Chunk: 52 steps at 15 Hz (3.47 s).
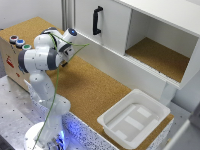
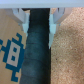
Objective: Open the drawer
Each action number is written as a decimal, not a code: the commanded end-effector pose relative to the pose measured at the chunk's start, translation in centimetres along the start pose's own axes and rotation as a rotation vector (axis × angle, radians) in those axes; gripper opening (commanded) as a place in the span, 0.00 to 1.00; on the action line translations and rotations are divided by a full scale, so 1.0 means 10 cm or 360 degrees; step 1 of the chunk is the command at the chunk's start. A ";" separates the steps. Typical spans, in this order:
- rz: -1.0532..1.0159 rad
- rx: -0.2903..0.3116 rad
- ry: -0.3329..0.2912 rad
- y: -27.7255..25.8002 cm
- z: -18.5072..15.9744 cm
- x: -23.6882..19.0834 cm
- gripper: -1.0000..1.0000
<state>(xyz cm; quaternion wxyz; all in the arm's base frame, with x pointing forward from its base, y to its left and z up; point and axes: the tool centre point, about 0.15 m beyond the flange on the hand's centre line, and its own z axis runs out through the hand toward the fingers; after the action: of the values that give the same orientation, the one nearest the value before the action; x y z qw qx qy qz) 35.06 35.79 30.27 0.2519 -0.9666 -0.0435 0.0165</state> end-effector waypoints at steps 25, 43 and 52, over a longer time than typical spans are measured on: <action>0.0308 0.0021 0.0233 2.23 -1.09 0.19 0.00; -0.0242 -0.0900 0.0156 1.28 -2.52 -0.06 1.00; -0.0627 -0.0776 0.0117 0.47 -2.98 -0.53 1.00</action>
<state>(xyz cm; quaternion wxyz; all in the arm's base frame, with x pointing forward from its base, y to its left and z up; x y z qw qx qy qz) 34.91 14.99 49.88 0.0297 -0.9806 -0.1729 -0.0872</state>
